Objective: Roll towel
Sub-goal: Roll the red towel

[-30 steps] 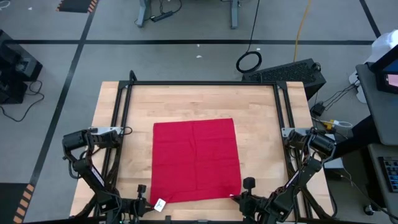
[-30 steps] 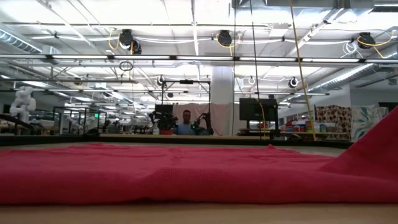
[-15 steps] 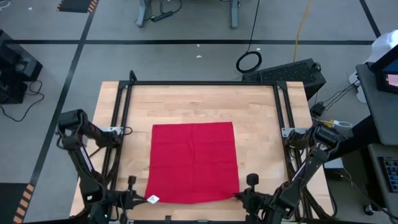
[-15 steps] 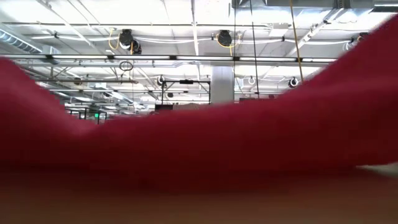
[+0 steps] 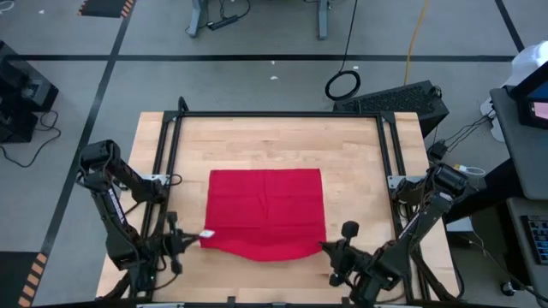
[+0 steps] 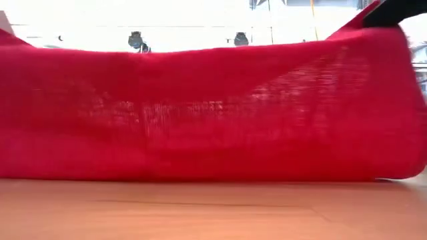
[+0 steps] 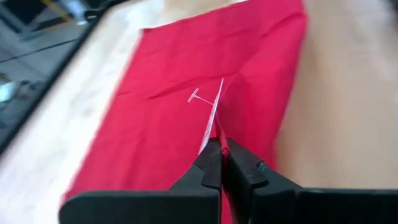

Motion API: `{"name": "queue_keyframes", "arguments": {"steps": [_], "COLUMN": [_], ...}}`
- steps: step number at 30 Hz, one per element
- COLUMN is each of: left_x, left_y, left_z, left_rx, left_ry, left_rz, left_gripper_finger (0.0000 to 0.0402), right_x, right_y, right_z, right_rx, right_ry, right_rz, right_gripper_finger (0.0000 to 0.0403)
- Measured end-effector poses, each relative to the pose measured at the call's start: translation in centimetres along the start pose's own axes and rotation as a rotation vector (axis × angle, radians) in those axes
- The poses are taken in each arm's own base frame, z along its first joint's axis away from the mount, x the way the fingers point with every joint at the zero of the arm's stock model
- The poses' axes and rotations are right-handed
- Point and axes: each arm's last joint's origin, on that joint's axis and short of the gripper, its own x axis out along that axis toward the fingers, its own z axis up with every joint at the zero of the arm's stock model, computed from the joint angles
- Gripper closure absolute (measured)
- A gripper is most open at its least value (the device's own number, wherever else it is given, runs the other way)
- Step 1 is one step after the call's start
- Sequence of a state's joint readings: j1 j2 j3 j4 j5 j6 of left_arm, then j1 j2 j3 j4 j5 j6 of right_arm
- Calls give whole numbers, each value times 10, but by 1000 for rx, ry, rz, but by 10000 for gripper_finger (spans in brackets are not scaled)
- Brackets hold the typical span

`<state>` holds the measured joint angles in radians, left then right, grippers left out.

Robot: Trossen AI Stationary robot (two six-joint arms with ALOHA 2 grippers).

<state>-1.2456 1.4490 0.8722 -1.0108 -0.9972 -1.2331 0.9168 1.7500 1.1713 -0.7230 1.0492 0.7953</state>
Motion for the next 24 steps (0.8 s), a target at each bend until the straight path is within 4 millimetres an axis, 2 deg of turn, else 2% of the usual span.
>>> {"name": "queue_keyframes", "arguments": {"steps": [11, 16, 24], "left_x": [15, 23, 35], "left_y": [22, 36, 54], "left_z": [5, 8, 8], "left_rx": [63, 44, 18], "left_ry": [33, 78, 145], "left_rz": [178, 280, 407], "left_gripper_finger": [394, 394, 393], "right_x": [43, 63, 88], "right_y": [-39, -55, -81], "right_z": [5, 8, -2], "right_rx": [-111, -133, -172], "right_ry": [114, 197, 364], "right_rz": [-224, -270, -320], "right_gripper_finger": [403, 403, 403]}}
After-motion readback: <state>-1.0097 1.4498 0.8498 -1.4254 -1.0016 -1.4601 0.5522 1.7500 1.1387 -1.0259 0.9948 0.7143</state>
